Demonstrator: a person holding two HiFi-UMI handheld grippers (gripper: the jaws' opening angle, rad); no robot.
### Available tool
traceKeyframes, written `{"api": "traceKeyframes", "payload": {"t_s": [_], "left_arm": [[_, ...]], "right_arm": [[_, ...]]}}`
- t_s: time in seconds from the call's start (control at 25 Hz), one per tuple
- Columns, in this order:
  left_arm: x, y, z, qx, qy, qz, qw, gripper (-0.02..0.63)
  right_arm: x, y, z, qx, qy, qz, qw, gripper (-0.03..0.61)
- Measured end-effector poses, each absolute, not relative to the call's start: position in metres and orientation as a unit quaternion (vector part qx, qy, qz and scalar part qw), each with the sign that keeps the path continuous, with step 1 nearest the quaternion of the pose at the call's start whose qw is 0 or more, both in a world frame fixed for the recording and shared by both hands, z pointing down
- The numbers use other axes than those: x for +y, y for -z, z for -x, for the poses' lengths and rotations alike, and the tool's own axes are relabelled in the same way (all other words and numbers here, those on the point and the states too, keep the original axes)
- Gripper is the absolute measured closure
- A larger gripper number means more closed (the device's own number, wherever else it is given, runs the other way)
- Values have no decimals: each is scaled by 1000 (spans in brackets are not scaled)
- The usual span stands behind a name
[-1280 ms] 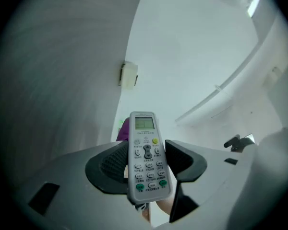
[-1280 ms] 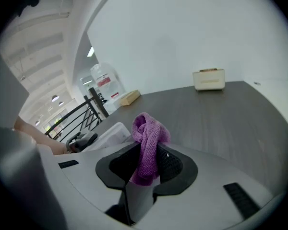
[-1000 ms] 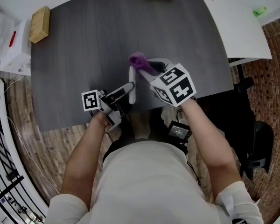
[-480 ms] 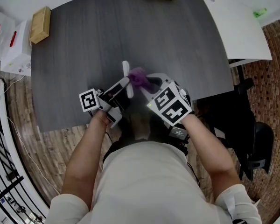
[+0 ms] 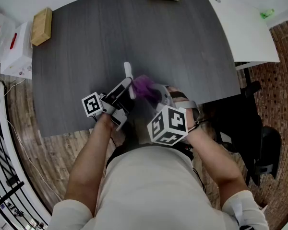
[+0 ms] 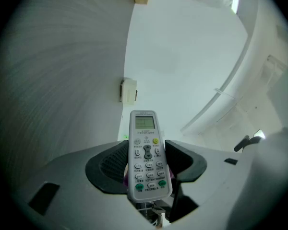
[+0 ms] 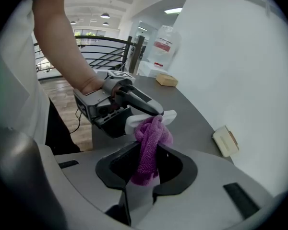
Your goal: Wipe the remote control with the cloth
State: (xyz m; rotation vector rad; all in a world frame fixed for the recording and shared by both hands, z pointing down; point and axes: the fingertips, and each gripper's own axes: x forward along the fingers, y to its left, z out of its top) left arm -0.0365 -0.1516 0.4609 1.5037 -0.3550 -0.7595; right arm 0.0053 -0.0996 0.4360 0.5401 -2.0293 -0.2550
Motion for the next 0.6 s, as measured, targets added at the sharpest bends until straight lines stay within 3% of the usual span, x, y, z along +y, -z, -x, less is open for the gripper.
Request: {"api": "traceKeyframes", "payload": {"t_s": [0.16, 0.28, 0.6], "left_arm": [[-156, -461, 49, -165, 357, -653, 648, 374], [-160, -453, 57, -150, 378, -650, 642, 374], [-141, -402, 52, -6, 440, -644, 625, 374]], "right_arm": [[-74, -432, 2, -842, 127, -186, 490, 477], [-54, -425, 8, -878, 65, -149, 449, 477], [-123, -362, -20, -919, -266, -234, 174, 477]]}}
